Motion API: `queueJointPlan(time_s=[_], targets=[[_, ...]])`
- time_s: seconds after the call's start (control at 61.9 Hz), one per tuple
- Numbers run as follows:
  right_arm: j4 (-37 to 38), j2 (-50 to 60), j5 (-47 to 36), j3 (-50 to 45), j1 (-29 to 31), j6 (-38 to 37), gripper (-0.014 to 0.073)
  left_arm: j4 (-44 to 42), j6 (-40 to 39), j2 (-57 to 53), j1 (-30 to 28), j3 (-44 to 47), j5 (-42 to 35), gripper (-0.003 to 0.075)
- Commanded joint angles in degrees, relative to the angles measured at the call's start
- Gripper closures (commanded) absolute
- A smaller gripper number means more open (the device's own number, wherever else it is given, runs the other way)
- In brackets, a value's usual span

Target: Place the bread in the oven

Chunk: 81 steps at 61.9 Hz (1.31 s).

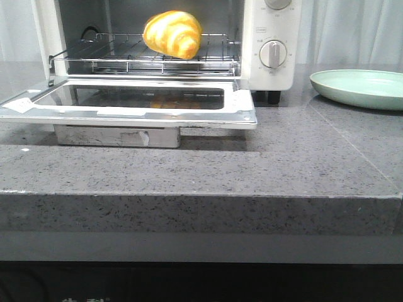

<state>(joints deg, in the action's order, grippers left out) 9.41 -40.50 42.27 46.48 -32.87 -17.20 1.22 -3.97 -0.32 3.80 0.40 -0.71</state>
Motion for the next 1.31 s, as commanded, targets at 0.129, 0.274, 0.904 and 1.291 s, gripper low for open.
queueJointPlan(time_s=[0.129, 0.274, 0.904, 1.291], targets=[[0.9, 0.2, -3.7, 1.3, 0.3, 0.5, 0.0714, 0.2, 0.1, -1.2, -0.1, 1.4, -4.7, 0.0739], [1.1, 0.8, -3.7, 1.2, 0.3, 0.6, 0.0714, 0.2, 0.1, -1.2, -0.1, 1.4, -4.7, 0.0739], [-10.7, 39.9, -41.8, -42.4, 29.7, 0.6, 0.0713, 0.2, 0.1, -1.2, -0.1, 1.4, -4.7, 0.0739], [-10.6, 42.2, -45.5, -48.2, 30.6, 0.6, 0.0713, 0.2, 0.1, -1.2, -0.1, 1.4, -4.7, 0.0739]])
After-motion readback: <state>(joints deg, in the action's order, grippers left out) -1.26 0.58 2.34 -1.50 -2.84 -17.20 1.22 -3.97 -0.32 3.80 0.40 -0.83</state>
